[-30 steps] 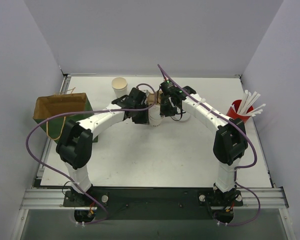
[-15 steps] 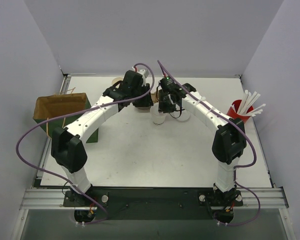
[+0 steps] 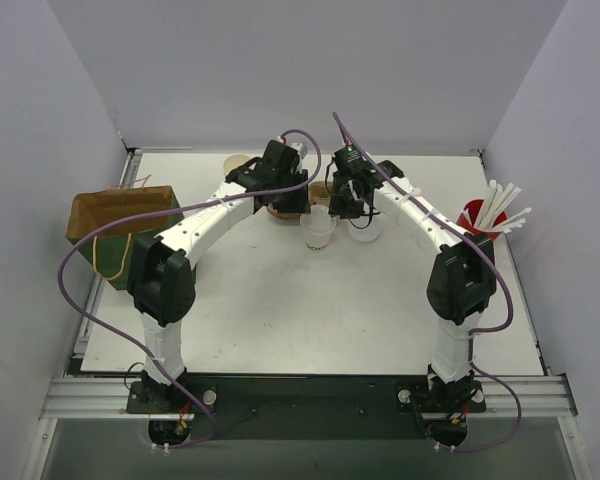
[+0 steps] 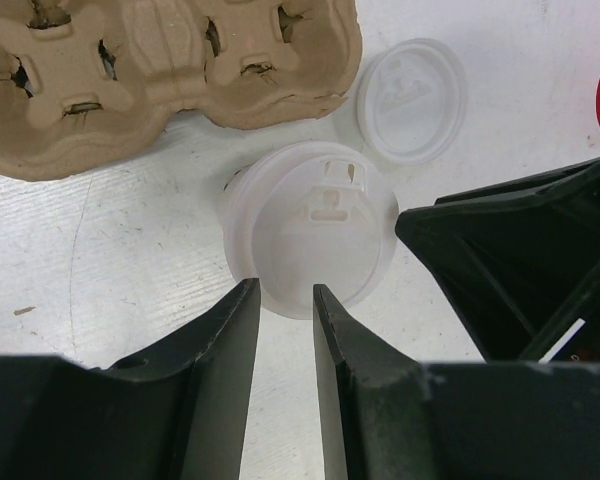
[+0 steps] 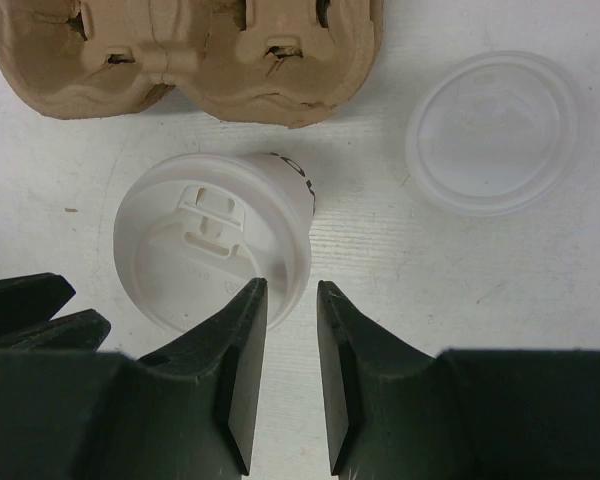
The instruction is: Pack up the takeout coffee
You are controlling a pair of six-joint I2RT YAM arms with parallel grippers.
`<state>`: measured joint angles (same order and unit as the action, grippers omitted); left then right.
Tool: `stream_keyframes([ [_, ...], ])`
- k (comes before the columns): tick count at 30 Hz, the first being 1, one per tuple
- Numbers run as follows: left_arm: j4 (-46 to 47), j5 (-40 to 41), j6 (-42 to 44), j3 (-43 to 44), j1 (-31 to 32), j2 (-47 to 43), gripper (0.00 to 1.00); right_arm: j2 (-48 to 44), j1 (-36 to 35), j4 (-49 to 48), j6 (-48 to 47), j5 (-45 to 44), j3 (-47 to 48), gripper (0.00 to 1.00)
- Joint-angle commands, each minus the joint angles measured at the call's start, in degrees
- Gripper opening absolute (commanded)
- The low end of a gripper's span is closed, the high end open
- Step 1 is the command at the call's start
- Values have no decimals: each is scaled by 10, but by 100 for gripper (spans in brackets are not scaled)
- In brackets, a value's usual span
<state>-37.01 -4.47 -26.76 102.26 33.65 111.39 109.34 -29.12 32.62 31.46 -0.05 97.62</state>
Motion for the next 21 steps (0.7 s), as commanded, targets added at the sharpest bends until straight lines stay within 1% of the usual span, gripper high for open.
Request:
stream_keyframes([
  [1,8,1,8,14,-3,-1,38,17,0,17,-4,-5,27,23],
  [14,2,-2,13,27,-3,12,38,40,-1,16,-8,-4,31,20],
  [21,-18,9,19,66,-3,3,38,39,-4,16,-10,-5,30,20],
])
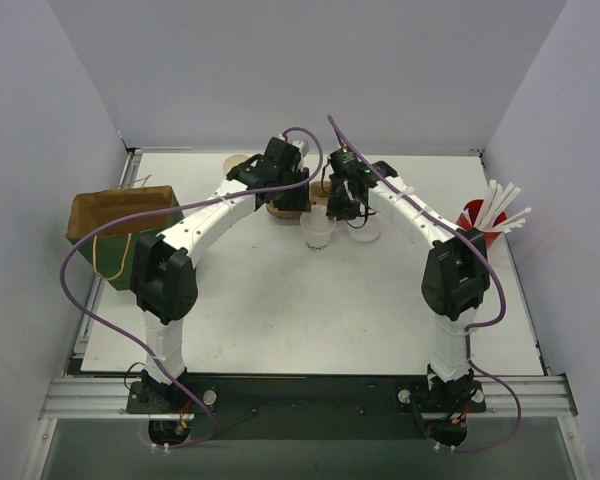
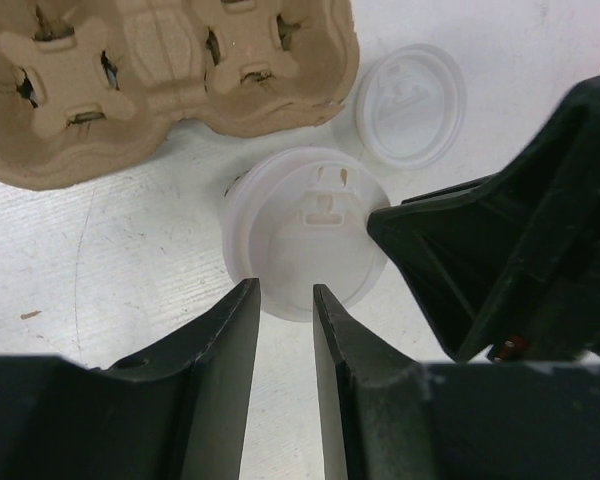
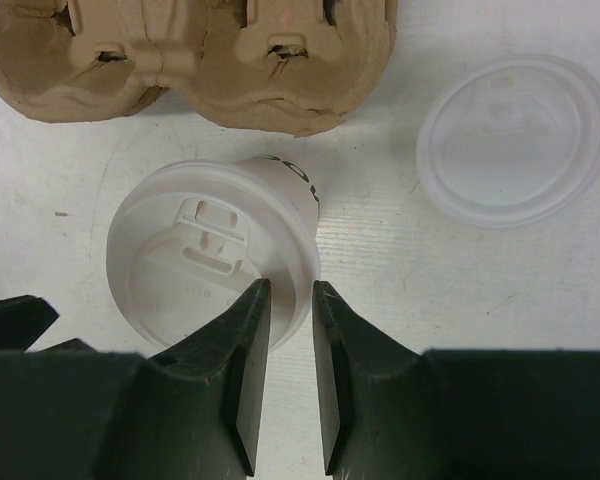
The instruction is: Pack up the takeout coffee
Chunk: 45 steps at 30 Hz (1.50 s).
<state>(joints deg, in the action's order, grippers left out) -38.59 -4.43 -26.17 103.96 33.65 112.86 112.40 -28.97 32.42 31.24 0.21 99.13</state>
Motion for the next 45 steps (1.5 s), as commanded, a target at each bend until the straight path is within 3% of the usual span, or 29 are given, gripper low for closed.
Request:
stream_keyframes([
  [1,-4,10,14,58,-3,-12,38,8,-6,18,-7,-7,15,20],
  [7,-7,10,17,59,-2,5,37,8,-7,18,-7,8,15,20],
  [13,29,7,7,-38,5,28,34,12,-7,18,-6,9,15,20],
  [18,38,17,6,-64,9,35,34,14,-7,18,-6,11,13,20],
  [33,17,18,21,-39,10,36,34,-15,-4,16,-5,0,10,20],
  [45,7,13,29,-24,10,38,34,-52,8,-44,-7,-20,5,21],
])
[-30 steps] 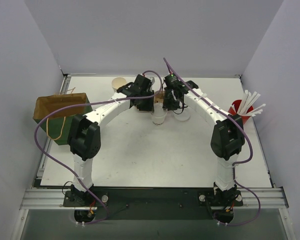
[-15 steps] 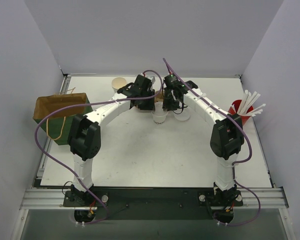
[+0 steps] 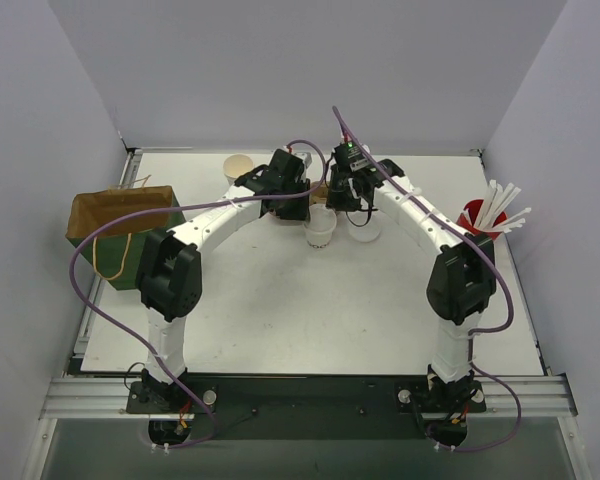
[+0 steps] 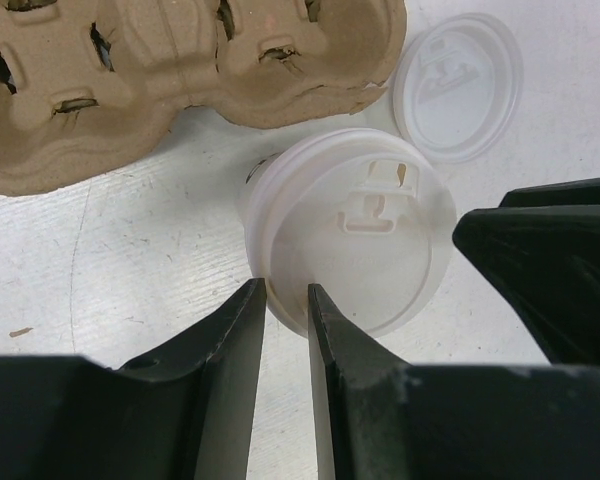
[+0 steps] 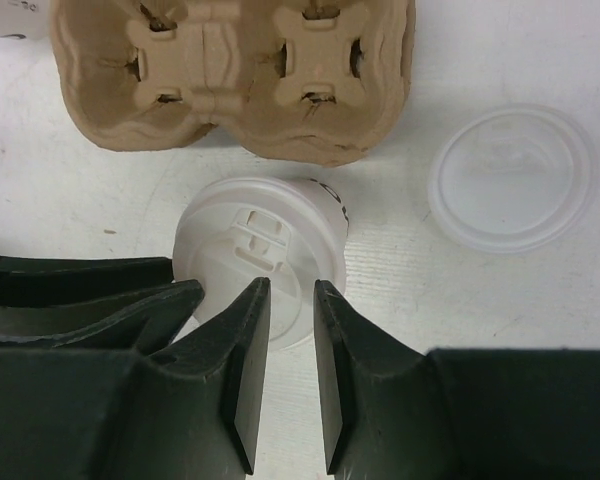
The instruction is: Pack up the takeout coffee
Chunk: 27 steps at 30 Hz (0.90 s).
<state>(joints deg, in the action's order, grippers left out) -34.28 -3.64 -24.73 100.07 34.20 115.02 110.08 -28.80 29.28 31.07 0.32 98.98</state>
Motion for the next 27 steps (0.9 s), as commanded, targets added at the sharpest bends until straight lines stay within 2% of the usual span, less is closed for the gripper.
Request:
stream_keyframes([
  [1,-37,4,15,17,4,15,34,-26,6,-12,-5,-22,5,21],
  [11,-37,0,17,21,4,19,34,51,5,-12,8,19,-41,20],
  [17,-37,-1,16,22,4,19,34,32,-1,-13,13,7,-67,20],
  [27,-36,-4,13,20,5,15,34,-2,-2,-4,10,11,-42,20],
])
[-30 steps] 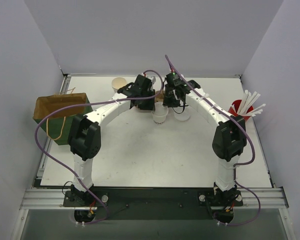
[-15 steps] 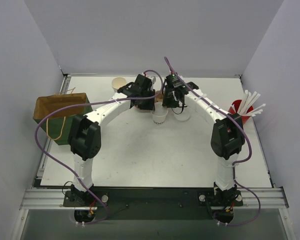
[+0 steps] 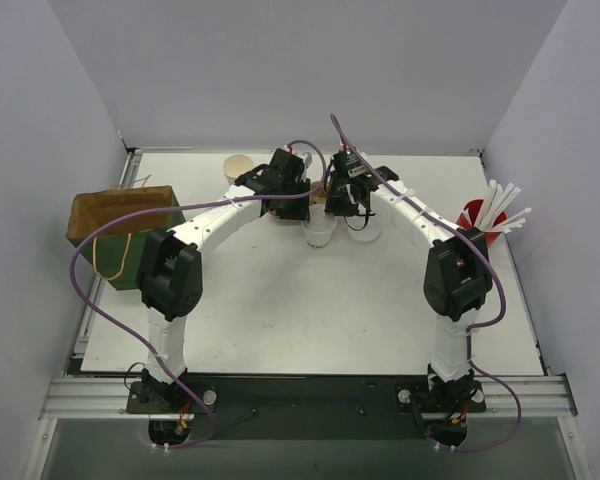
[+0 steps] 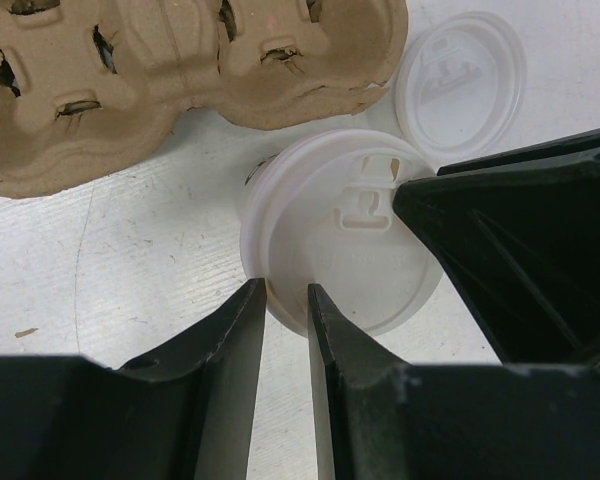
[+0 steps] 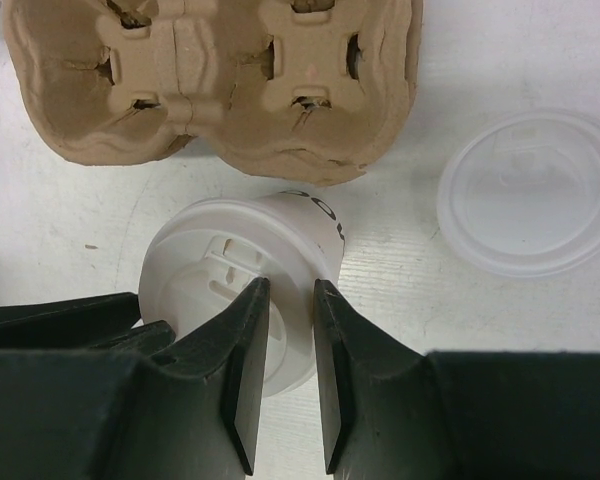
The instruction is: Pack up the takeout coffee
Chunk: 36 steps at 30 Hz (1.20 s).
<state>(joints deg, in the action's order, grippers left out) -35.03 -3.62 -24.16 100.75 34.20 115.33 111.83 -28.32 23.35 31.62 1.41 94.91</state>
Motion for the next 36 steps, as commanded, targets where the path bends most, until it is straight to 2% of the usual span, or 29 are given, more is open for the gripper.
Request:
stream_keyframes([
  [1,-28,-6,6,10,5,11,34,-20,-8,56,4,2,-1,20],
  [21,-14,-42,-12,-10,8,-41,35,-50,-13,93,6,-3,12,21],
  [26,-15,-46,-12,-3,7,-47,41,-61,-12,93,8,-7,14,22],
  [35,-24,-42,-12,21,0,-56,54,-72,-11,96,8,-11,20,30],
  [36,-24,-40,-12,23,-4,-58,59,-74,-11,96,8,-12,20,33],
])
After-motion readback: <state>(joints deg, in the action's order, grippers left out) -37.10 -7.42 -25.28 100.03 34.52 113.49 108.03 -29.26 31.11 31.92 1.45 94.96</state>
